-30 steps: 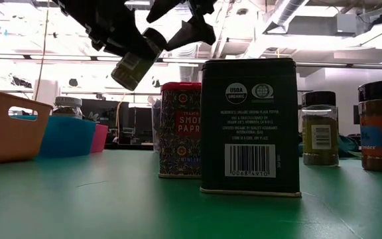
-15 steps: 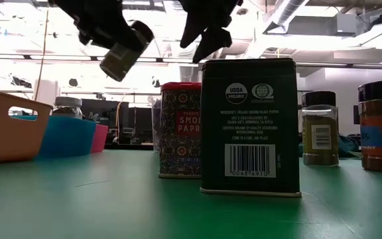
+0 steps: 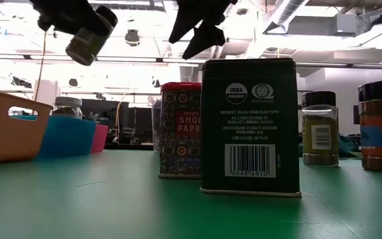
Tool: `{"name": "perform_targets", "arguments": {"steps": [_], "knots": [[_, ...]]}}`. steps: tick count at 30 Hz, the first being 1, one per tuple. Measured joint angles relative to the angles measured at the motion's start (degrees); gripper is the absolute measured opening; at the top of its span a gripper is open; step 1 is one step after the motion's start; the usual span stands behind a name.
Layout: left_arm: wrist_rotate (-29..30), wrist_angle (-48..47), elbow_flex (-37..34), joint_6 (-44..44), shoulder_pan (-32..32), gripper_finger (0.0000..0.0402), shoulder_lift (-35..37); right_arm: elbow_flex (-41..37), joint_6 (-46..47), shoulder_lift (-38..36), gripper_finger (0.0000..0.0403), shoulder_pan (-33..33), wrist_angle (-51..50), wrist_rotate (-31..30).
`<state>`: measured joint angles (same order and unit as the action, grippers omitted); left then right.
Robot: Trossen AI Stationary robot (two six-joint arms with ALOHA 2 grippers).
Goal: Sort spices by type
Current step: Put the top left black seasoning bottle into the orange bin
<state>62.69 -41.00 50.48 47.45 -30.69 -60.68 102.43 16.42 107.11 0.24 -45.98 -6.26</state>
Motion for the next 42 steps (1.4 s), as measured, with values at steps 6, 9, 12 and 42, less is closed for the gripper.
{"name": "perform_targets", "arguments": {"steps": [6, 9, 12, 42], "knots": [[1.86, -5.77, 0.00, 7.19, -4.08, 0.0179, -0.20, 0.00, 0.05, 0.13, 0.0325, 1.02, 0.01, 0.00], [2.23, -9.24, 0.00, 11.98, -5.57, 0.0179, -0.35, 0.00, 0.07, 0.13, 0.0325, 1.02, -0.04, -0.02], [4.10, -14.21, 0.00, 19.06, -7.09, 0.0179, -0.26, 0.00, 0.21, 0.13, 0.0325, 0.98, -0.17, -0.04], [2.74, -16.73, -9.49, 50.55, -34.56, 0.0179, -1.64, -4.70, 2.16, 0.13, 0.0325, 3.23, 5.34, 0.35]]}}
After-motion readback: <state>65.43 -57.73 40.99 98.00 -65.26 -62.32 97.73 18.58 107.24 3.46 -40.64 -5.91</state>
